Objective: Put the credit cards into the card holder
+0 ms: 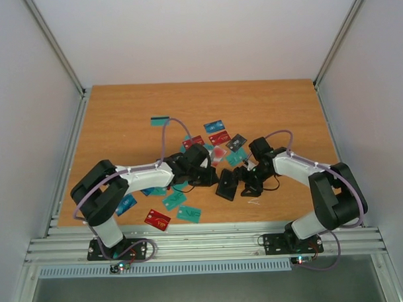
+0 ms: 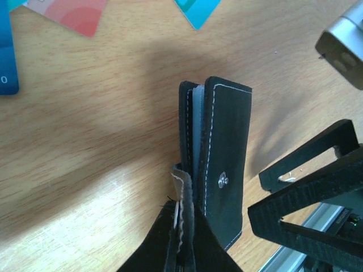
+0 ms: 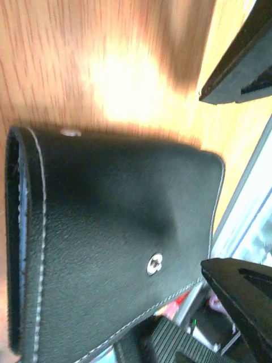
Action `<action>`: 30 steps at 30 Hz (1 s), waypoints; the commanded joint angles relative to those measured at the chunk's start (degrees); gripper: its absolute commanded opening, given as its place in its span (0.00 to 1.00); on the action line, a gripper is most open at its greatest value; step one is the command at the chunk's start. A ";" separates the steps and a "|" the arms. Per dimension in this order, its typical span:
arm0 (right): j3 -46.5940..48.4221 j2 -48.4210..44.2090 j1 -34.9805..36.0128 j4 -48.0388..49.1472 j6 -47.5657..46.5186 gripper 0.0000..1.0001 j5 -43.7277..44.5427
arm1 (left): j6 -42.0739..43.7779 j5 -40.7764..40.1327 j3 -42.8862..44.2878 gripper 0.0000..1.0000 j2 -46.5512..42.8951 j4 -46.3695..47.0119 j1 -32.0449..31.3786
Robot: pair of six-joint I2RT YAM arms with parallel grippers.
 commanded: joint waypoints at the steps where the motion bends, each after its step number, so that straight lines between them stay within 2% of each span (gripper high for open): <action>1: 4.10 -2.80 0.05 -8.58 -3.63 0.79 8.46 | -1.20 1.55 0.28 0.00 -1.07 4.60 -0.21; 7: 8.09 -5.25 0.18 -13.64 -3.91 0.82 10.08 | -2.20 2.06 0.41 0.00 -3.22 3.86 -0.35; 17: 11.41 -3.52 0.32 -13.42 0.48 0.80 7.81 | -3.23 2.35 2.47 0.00 -4.83 3.17 -1.73; 27: 9.30 -0.90 0.36 -10.51 2.49 0.62 6.41 | -3.63 2.26 3.15 0.00 -3.86 3.03 -2.75; 30: 9.25 -1.17 0.36 -10.80 2.16 0.52 6.85 | -3.71 1.88 3.15 0.00 -3.71 2.65 -2.76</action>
